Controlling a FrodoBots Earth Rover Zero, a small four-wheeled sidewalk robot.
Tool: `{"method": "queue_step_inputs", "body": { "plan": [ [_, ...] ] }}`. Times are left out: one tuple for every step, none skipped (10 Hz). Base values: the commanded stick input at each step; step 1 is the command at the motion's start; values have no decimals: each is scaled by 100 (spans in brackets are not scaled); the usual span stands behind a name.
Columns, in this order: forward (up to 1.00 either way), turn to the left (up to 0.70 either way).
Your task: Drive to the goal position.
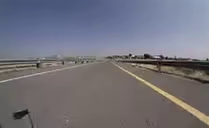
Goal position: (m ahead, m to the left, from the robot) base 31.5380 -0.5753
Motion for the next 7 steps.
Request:
{"method": "queue_step_inputs", "body": {
  "plan": [
    [100, 0],
    [100, 0],
    [100, 0],
    [100, 0],
    [100, 0],
    [100, 0],
    [100, 0]
  ]
}}
